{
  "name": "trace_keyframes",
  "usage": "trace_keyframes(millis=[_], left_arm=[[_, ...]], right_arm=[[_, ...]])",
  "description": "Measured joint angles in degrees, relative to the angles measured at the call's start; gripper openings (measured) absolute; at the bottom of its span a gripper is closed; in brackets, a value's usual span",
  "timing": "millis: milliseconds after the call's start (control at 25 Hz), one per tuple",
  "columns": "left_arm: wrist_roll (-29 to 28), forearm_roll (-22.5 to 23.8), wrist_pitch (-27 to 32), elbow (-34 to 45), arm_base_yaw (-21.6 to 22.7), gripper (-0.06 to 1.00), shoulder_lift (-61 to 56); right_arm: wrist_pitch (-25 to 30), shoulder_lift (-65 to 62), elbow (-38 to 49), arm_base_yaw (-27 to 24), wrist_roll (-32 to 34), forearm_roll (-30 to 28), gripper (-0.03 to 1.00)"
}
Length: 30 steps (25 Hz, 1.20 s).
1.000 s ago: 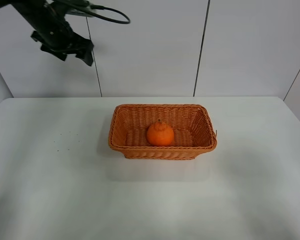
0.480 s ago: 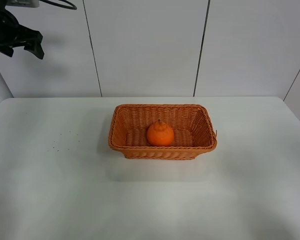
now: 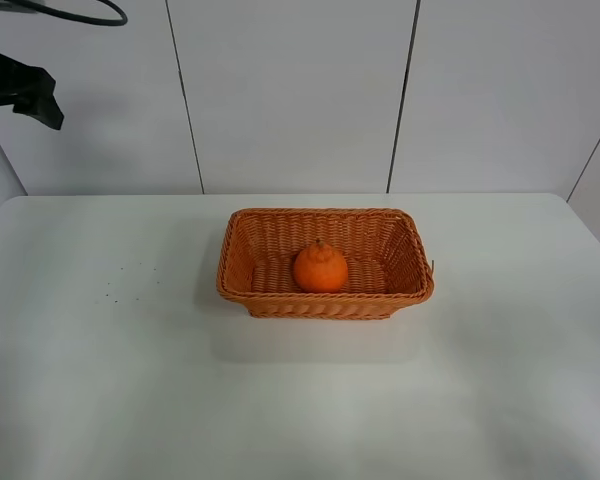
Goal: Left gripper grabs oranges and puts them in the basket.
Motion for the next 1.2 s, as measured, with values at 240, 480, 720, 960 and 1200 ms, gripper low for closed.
trace_keyframes(millis=[240,480,720,960,1200], left_arm=[[1.95,0.00,-2.14,12.11,0.00,0.90,-14.22],[2.93,-0.19,-3.46,23.10,0.00,0.90,-27.32],[6.68,-4.26,-4.22,33.47,0.00,0.90,-39.99],[7.38,-6.77,-3.55,42.84,0.00,0.90,-52.11],[8.12,-9.34,-1.29,50.38,0.00,0.89,-62.65]], right_arm=[[0.00,0.00,0.00,0.00,0.00,0.00,0.69],[0.00,0.00,0.00,0.00,0.00,0.00,0.69],[0.00,0.00,0.00,0.00,0.00,0.00,0.69],[0.00,0.00,0.00,0.00,0.00,0.00,0.69],[0.00,0.00,0.00,0.00,0.00,0.00,0.69]])
